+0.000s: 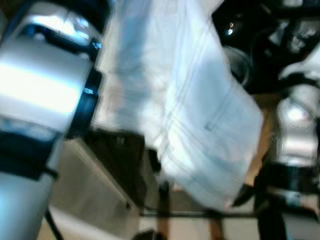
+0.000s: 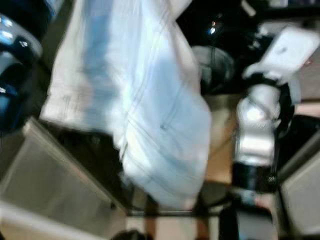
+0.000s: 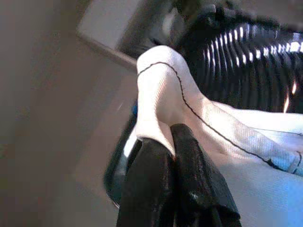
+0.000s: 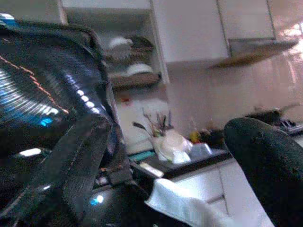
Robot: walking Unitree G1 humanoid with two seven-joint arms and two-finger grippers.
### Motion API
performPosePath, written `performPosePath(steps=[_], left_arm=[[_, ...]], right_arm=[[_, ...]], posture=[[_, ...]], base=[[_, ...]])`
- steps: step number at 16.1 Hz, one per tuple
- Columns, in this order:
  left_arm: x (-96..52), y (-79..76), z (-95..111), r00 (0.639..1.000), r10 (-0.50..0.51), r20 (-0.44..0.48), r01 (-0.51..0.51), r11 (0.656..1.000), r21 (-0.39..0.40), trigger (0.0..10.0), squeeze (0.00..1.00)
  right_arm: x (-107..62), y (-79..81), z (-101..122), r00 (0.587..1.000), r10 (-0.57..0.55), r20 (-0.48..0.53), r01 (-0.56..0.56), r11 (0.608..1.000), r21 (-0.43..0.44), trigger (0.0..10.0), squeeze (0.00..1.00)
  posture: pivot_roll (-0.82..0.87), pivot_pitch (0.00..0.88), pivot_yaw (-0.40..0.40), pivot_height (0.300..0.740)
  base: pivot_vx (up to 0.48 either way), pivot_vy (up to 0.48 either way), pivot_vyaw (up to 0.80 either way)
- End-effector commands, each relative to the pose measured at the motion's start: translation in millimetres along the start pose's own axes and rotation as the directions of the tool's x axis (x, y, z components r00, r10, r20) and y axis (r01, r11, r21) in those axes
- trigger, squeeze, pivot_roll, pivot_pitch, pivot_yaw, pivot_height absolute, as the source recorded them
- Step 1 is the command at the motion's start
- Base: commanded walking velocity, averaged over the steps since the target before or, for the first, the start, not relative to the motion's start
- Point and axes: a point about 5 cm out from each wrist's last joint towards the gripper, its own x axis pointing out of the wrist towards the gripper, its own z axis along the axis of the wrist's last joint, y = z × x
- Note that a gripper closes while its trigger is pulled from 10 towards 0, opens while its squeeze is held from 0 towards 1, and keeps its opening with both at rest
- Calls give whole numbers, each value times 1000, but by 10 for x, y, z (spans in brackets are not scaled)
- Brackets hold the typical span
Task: Clothes washing
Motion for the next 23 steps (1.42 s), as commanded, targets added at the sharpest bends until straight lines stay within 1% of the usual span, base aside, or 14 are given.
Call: performPosePath(steps=[1,2,4,5,6,8,10,12,15,17,20,21,22,23], left_arm=[[24,149,163,997,61,47,-64,995,73,0,0],[20,112,101,996,85,20,-87,976,199,0,0],[-4,-127,-73,999,15,-42,-6,977,215,0,0],[-26,-299,-169,994,-69,-86,83,981,176,10000,0],[-59,-435,-270,983,-131,-125,148,979,137,10000,1000],[-124,-595,-434,954,-232,-192,256,960,114,10000,1000],[-299,-815,-781,856,-389,-341,454,881,132,10000,1000],[-375,-867,-913,820,-417,-393,514,838,182,10000,1000],[-383,-819,-952,831,-383,-403,498,836,233,10000,1000],[-371,-762,-948,840,-357,-408,490,823,289,10000,1000],[-295,-579,-844,890,-298,-346,359,924,127,10000,1000],[-257,-486,-772,916,-283,-285,275,959,-69,10000,0],[-230,-407,-708,940,-263,-220,212,950,-230,10000,0],[-211,-312,-634,966,-230,-117,172,912,-371,10000,0]], right_arm=[[-3,-65,73,1000,-14,14,14,1000,-22,10000,0],[-255,-54,-54,987,139,-84,-140,990,-6,10000,0],[-428,-116,-132,971,185,-154,-184,983,21,10000,0],[-423,-147,-111,974,168,-151,-168,986,11,10000,0],[-387,-154,-10,981,157,-116,-156,988,20,10000,0],[-348,-88,224,975,216,-48,-212,975,72,10000,0],[-340,-3,472,920,391,-14,-384,909,161,10000,0],[-343,39,570,859,511,-10,-496,838,226,10000,0],[-360,65,747,719,695,2,-664,687,295,10000,0],[-305,-19,881,673,739,22,-699,626,346,10000,0],[-290,-58,891,671,741,22,-693,617,374,10000,0],[-314,-56,867,671,741,15,-685,613,392,10000,0],[-336,-50,844,672,741,11,-678,609,411,10000,0],[-355,-30,793,678,735,2,-661,608,439,10000,0]], posture=[[-205,0,183,740],[-256,0,219,740],[-280,0,229,740],[-287,0,230,740],[-296,0,236,740],[-298,0,240,740],[-301,0,245,740],[-300,0,240,740],[-299,0,230,740],[-298,0,224,740],[-299,0,230,740],[-296,0,235,740],[-294,0,236,740],[-293,0,232,740]], base=[[480,0,0],[480,0,0],[480,0,0],[0,0,0],[0,0,0],[0,0,0],[0,0,0],[0,0,0],[0,0,0],[0,0,0],[0,0,0],[0,0,0],[0,0,0],[0,0,0]])
